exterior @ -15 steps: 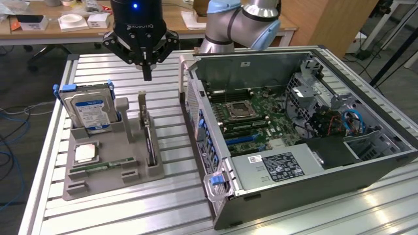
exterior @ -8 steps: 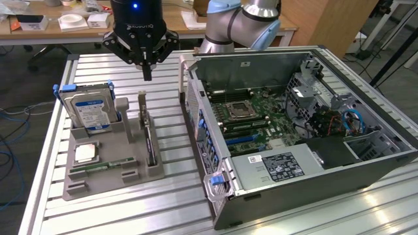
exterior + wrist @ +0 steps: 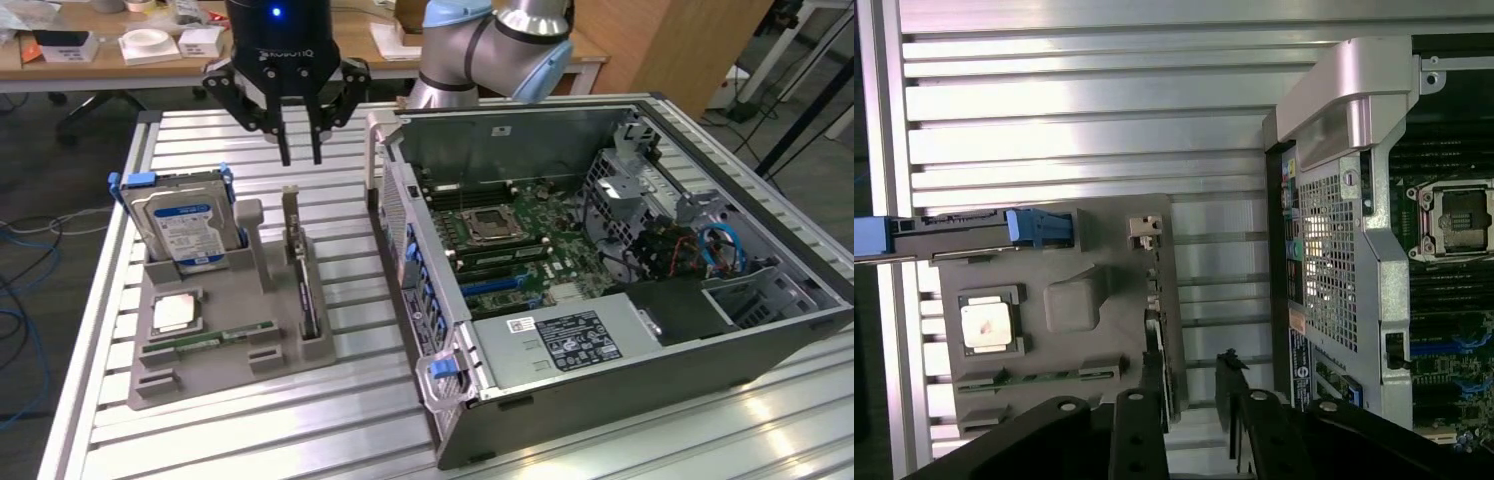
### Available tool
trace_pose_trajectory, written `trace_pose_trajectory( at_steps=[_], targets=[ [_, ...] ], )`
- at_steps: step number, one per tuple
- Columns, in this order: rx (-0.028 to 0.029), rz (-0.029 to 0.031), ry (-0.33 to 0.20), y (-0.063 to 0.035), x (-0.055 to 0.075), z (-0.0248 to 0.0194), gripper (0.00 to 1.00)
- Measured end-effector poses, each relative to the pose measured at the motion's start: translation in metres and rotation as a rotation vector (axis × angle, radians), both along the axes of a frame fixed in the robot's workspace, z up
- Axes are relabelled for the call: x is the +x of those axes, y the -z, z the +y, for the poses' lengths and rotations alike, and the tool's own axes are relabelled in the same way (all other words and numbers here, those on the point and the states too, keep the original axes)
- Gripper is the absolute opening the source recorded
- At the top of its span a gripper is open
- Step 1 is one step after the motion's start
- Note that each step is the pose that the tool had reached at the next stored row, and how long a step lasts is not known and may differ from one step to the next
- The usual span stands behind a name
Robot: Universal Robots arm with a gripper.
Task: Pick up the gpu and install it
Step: 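Pick up the gpu and move the gpu toward the slot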
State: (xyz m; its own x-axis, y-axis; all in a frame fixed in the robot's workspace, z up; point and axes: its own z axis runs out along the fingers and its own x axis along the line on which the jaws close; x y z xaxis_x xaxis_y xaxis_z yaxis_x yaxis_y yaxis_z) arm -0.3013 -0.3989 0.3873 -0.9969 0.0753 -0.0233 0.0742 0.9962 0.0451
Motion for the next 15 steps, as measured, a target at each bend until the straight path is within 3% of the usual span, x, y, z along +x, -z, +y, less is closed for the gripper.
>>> trace_pose_trajectory(
  at_steps=[1,3,4,15],
  targets=[
    [0.0,0.0,0.0,0.0,0.0,0.0,0.41],
    [0.0,0.0,0.0,0.0,0.0,0.0,0.41],
    [0.0,0.0,0.0,0.0,0.0,0.0,0.47],
    [0.0,0.0,-0.014,0.0006,0.0,0.0,0.47]
  ],
)
